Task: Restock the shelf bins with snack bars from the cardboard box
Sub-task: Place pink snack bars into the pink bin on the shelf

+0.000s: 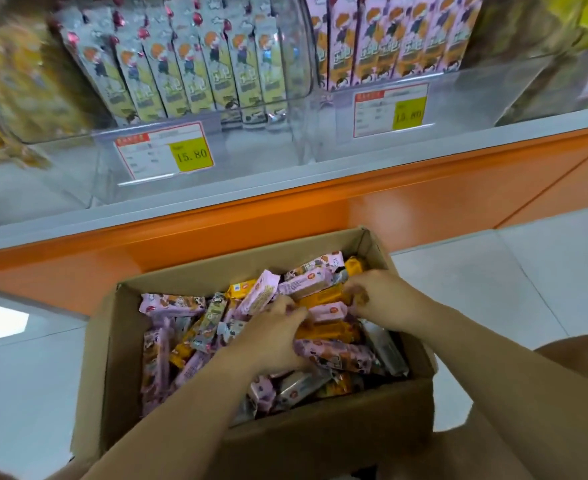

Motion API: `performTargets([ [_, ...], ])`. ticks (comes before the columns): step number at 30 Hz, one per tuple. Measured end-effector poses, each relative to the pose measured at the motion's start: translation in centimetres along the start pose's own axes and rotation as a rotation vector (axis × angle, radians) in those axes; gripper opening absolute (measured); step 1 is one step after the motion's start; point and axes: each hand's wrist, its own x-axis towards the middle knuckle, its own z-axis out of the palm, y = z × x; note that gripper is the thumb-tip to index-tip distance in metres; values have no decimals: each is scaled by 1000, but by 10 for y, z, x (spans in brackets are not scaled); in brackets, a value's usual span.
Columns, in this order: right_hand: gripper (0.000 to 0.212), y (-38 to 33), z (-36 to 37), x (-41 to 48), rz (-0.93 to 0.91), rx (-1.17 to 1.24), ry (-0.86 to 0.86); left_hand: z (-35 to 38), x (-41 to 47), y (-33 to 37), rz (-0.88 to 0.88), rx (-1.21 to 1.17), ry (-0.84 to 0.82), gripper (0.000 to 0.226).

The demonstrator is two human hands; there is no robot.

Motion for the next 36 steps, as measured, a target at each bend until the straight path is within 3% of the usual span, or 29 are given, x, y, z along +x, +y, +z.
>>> performTargets([
  [5, 43, -6, 7, 10, -23, 110, -29, -10, -1, 3, -9, -56, 16, 62],
  [10, 42, -7, 6, 10, -4, 147, 31, -21, 0, 5, -51, -95, -58, 48],
  [13, 38, -5, 7, 14, 7, 173, 87, -34, -6, 10, -53, -324, -71, 24],
  [15, 42, -4, 8, 16, 29, 189, 159, -41, -15, 7, -91, -526, -79, 24],
  [18, 49, -5, 9, 22, 28, 34, 313, -42, -25, -7, -121, -715, 43, 13],
  [19, 52, -6, 10, 25, 32, 23, 324, -42, -27, -10, -128, -741, 88, 2],
  [21, 56, -8, 14, 32, 65, 74, 282, -39, -31, -18, -150, -800, 174, 16],
  [23, 59, -9, 17, 39, 98, 75, 254, -34, -38, -25, -143, -830, 240, 9],
  [25, 62, -10, 19, 44, 115, 47, 229, -26, -44, -37, -155, -726, 279, 6],
  [29, 63, -15, 26, 50, 139, -64, 208, -6, -42, -53, -243, -253, 223, 34],
  [32, 49, -18, 27, 54, 144, -127, 208, -3, -37, -51, -237, -194, 258, 39],
  [36, 36, -21, 25, 58, 145, -113, 183, -8, -29, -56, -198, -217, 179, 36],
])
